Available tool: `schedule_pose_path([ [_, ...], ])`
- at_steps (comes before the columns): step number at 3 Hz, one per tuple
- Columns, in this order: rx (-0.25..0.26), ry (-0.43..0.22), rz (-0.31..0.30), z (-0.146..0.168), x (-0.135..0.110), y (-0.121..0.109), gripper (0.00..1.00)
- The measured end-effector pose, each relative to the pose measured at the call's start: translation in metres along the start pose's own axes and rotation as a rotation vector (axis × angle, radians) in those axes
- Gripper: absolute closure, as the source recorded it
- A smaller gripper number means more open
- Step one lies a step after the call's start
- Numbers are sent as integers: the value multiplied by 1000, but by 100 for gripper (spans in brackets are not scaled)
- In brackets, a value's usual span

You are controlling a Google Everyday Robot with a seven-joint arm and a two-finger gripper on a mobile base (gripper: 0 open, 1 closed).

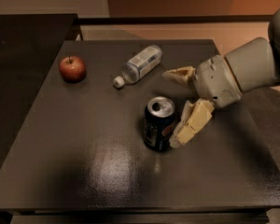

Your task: Knock pepsi can over

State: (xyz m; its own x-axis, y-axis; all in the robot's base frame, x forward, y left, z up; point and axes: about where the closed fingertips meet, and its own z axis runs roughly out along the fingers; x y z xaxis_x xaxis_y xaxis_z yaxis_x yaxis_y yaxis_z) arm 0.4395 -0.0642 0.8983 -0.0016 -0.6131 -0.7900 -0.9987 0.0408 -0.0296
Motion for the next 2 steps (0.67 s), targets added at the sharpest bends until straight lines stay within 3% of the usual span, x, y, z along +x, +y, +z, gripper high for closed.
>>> schedule_pose_path([
  [1,-46,-44,-25,8,0,6,16],
  [2,-70,-73,-38,10,-1,9,39],
])
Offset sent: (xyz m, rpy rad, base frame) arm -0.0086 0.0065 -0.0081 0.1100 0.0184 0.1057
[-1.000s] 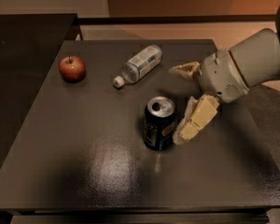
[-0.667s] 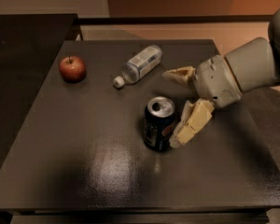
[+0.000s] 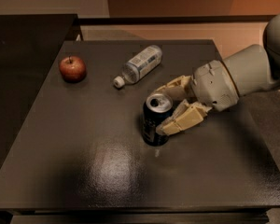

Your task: Knock pepsi can over

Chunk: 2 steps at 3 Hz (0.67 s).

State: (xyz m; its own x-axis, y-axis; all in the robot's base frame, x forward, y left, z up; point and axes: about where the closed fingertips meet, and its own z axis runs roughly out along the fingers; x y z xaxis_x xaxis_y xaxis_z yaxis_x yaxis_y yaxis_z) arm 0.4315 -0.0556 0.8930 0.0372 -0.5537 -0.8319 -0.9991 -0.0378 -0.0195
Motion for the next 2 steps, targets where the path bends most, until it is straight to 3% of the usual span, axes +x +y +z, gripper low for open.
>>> schedule_pose_path([
  [2,17,-14,-17,-18,-14,-7,86],
])
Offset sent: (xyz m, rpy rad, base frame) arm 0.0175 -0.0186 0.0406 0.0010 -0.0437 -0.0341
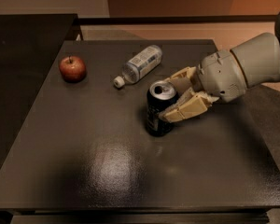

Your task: Knock pepsi can over

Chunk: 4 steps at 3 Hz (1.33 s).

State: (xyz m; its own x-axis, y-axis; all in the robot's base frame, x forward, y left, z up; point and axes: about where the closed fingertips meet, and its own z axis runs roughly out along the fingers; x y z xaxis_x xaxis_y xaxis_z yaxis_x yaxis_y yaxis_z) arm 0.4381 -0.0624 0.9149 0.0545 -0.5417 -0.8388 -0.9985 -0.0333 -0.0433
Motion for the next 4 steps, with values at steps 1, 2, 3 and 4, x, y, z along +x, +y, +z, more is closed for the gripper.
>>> schedule_pose_path([
  [1,51,105,11,-15,-9,-16,100],
  [2,88,272,19,-23,-7,-32,100],
  [3,105,448,1,-27,0,-44,100],
  [4,118,607,-34,-33,10,-50,100],
])
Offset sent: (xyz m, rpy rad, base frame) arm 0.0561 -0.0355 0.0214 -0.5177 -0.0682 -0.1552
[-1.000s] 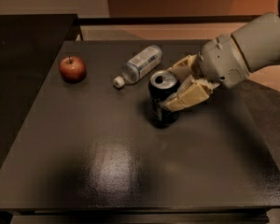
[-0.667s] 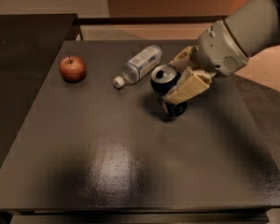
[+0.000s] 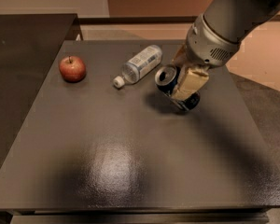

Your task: Knock pepsi can over

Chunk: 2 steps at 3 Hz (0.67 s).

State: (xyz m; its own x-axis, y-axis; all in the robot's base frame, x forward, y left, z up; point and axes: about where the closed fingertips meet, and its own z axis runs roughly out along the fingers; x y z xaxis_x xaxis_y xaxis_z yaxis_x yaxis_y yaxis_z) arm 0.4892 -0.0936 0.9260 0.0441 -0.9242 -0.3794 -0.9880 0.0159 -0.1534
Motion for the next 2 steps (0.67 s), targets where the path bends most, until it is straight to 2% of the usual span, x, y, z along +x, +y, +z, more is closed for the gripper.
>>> schedule_pose_path([
  [1,1,113,-42,5,9,-1,84],
  [2,-18,190,-78,14,15,2,61],
])
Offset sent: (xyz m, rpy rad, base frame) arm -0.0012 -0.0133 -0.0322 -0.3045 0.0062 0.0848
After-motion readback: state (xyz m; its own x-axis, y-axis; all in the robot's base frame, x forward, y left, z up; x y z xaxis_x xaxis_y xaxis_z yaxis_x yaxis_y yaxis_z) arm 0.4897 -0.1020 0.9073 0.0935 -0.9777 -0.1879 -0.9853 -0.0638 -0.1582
